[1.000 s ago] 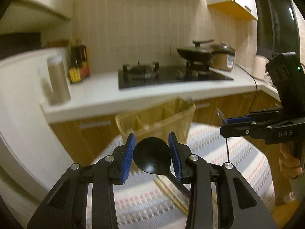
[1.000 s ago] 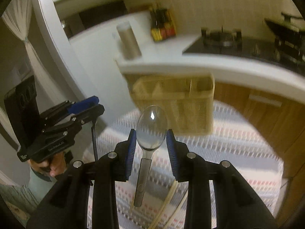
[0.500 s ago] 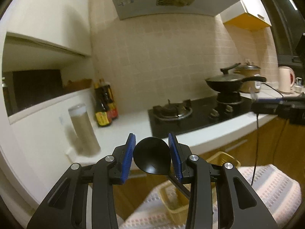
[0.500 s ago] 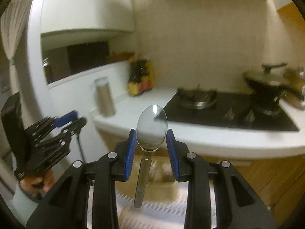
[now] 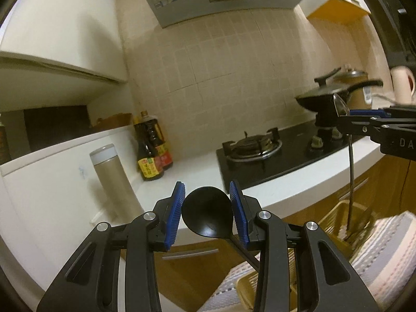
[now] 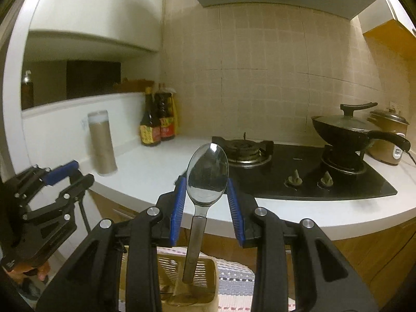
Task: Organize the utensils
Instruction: 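Carry the black spoon with the left tool into the caddy while the right tool drops a clear spoon there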
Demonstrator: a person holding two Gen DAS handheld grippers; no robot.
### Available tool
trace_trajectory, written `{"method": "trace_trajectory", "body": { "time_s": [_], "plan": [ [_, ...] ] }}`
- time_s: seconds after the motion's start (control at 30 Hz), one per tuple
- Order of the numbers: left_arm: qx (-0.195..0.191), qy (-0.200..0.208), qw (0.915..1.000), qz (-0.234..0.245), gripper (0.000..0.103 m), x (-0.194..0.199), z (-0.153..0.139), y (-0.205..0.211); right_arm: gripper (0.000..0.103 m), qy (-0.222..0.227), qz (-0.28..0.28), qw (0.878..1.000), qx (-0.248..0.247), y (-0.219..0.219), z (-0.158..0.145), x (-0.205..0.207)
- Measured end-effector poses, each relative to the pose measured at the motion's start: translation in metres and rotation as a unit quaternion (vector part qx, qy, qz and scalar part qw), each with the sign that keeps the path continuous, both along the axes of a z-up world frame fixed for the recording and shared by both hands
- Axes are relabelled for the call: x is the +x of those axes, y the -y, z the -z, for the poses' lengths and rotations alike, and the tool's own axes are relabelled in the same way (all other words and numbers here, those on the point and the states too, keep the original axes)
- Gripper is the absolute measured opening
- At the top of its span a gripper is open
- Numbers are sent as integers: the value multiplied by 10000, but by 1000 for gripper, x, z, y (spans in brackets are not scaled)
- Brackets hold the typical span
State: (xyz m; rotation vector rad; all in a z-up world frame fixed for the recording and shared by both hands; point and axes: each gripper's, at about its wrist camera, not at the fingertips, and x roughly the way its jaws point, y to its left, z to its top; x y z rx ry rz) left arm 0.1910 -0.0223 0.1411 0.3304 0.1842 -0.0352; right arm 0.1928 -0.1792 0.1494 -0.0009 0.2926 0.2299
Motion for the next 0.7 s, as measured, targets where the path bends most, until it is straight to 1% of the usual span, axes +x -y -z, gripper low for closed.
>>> {"method": "trace_trajectory", "body": {
  "time_s": [0.23, 0.37, 0.47, 0.57, 0.63, 0.7],
  "plan": [
    [267, 35, 9995, -137, 34, 4, 24, 7, 29, -38, 43, 9998, -171, -6, 20, 5],
    [232, -47, 9996, -128, 35, 3, 33, 8, 29, -125, 36, 9998, -172, -6, 30, 6],
    [49, -91, 9998, -175, 35, 2, 38, 3, 30, -196, 69, 9996, -176, -3, 36, 6],
    [-380, -234, 9990, -1, 36, -3, 40, -8, 30, -301, 4, 9995, -107, 1, 41, 3],
    [-432, -264, 9987, 48, 38, -4, 42, -9, 30, -402, -64, 9992, -33, 4, 44, 0],
    [-446, -263, 9986, 97, 46, -9, 42, -9, 30, -467, -124, 9988, 20, 6, 45, -4]
  ]
}}
